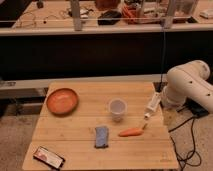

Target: Place the bottle in the ceramic bowl

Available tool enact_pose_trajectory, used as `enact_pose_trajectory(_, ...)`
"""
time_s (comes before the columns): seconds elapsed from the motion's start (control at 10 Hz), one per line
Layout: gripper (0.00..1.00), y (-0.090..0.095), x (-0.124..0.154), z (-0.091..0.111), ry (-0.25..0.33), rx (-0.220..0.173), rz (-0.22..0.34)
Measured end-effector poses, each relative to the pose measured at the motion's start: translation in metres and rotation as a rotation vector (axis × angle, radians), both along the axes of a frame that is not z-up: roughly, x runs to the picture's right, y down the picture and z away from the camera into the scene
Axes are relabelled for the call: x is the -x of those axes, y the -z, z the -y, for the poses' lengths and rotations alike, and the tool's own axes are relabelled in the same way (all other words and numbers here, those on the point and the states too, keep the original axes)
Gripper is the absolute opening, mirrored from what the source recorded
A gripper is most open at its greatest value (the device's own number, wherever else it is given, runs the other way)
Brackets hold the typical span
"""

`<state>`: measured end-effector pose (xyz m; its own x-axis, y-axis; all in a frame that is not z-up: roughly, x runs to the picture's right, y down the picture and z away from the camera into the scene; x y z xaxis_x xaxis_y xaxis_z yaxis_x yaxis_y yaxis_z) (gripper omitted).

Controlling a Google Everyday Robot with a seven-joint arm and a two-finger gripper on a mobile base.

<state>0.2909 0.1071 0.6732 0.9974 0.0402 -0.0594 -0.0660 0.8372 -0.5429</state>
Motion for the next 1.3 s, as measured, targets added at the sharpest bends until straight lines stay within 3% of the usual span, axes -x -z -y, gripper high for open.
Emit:
enact_pose_trajectory(0.6,0.8,0.0,0.0,0.0,0.001,0.0,0.0)
enact_pose_trajectory(0.9,0.8,-0.028,0.007,-0.004,0.034,-0.001,0.034)
enact_pose_trajectory(1.3,0.8,-0.033,0.008,-0.005,0.049,0.0,0.049)
